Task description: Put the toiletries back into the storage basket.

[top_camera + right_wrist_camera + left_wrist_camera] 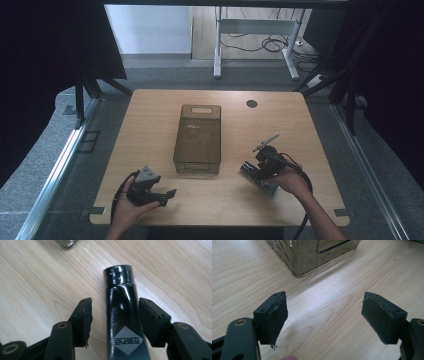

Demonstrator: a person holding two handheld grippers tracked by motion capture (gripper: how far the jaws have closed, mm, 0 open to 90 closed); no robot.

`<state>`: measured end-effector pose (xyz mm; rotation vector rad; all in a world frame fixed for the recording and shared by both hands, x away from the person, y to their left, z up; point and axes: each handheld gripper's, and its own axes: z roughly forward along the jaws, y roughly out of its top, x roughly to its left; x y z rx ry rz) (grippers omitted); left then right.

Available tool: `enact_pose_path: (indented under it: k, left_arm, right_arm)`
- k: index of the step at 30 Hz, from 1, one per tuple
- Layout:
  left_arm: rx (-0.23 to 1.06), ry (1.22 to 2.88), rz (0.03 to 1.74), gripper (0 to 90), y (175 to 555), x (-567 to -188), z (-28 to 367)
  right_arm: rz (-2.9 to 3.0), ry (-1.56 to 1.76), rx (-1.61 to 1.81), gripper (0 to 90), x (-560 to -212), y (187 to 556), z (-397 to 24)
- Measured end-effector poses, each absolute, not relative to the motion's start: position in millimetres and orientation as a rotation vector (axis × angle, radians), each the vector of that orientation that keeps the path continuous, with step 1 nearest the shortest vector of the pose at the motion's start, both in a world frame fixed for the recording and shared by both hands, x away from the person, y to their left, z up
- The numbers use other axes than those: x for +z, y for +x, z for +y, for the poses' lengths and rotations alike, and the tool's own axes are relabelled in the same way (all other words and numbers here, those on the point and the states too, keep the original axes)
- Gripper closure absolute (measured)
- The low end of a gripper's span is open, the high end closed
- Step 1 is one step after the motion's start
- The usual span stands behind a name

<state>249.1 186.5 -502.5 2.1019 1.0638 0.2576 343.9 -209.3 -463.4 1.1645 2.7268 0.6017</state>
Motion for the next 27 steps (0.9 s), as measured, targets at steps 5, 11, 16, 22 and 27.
enact_pose_path:
  k: [5, 11, 16, 22, 27]
  left_arm:
    - [0.256, 2.102, 1.064, 21.1, 249.2, -502.6, 186.2]
    - [0.249, 2.112, 1.06, 21.0, 249.8, -504.1, 185.6]
    - [0.247, 2.111, 1.06, 21.0, 249.7, -504.0, 186.7]
    - [0.251, 2.109, 1.059, 20.9, 249.6, -503.2, 187.6]
    - [0.251, 2.109, 1.059, 20.9, 249.6, -502.9, 188.1]
  right_arm:
    - [2.72, 1.182, 0.576, 43.2, -466.1, 347.7, -211.9]
    - [2.712, 1.231, 0.523, 38.8, -472.5, 352.8, -214.7]
    - [2.723, 1.225, 0.489, 37.1, -478.5, 354.6, -211.0]
    - [2.749, 1.218, 0.44, 35.7, -485.8, 356.3, -203.5]
    - [2.762, 1.214, 0.415, 35.7, -491.0, 357.8, -201.0]
